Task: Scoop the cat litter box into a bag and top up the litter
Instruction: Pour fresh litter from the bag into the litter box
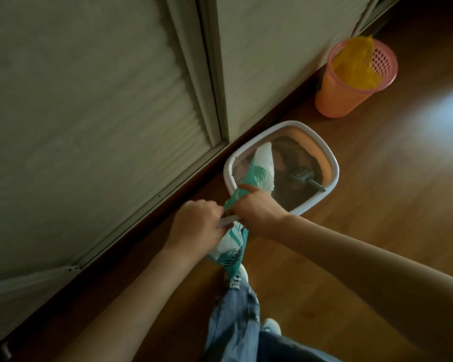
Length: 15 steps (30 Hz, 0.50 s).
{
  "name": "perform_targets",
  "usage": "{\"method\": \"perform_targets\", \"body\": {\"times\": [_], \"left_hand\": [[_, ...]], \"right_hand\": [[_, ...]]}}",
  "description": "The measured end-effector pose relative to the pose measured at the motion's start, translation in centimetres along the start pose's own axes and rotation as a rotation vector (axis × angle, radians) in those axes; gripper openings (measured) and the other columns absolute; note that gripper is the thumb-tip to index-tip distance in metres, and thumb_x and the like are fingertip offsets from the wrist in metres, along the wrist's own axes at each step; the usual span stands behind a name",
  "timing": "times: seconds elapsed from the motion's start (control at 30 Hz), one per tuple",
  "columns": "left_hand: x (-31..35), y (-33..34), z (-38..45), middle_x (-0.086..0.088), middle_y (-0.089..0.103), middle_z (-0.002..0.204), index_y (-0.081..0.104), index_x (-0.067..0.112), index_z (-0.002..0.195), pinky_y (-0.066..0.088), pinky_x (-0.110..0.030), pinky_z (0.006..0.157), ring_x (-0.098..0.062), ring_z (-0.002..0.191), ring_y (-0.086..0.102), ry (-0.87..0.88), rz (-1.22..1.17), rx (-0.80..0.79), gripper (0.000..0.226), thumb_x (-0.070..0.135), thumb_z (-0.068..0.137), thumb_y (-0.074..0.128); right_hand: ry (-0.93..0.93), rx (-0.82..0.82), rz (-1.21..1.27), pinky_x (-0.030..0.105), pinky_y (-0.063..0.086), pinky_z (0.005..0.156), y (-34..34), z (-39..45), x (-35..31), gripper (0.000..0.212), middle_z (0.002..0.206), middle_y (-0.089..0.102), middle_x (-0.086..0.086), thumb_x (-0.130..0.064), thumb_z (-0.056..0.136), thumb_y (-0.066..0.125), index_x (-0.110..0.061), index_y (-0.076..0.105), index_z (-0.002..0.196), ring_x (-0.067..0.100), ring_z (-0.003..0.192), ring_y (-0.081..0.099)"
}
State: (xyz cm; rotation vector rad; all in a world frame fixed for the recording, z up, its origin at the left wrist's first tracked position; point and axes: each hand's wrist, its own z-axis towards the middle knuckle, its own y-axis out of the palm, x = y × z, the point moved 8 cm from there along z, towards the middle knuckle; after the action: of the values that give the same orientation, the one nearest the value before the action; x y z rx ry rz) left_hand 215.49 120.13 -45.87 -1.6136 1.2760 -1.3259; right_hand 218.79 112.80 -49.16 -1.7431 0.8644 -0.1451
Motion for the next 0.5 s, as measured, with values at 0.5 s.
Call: {"method": "perform_targets", "body": {"times": [0.5], "left_hand": [[-8.3, 13.8, -1.3, 0.012, 0.024, 0.153, 0.017, 0.041, 0.147, 0.03, -0.042, 0.107, -0.019, 0.14, 0.026, -0.681, -0.828, -0.182, 0.106, 0.039, 0.064, 0.084]], "right_hand": [[0.188, 0.082, 0.286, 0.025, 0.048, 0.07, -5.1, 0.6, 8.2, 0.029, 0.092, 0.06, -0.001, -0.033, 0.089, 0.062, -0.011, 0.067, 0.107, 0.015, 0.081, 0.056]]}}
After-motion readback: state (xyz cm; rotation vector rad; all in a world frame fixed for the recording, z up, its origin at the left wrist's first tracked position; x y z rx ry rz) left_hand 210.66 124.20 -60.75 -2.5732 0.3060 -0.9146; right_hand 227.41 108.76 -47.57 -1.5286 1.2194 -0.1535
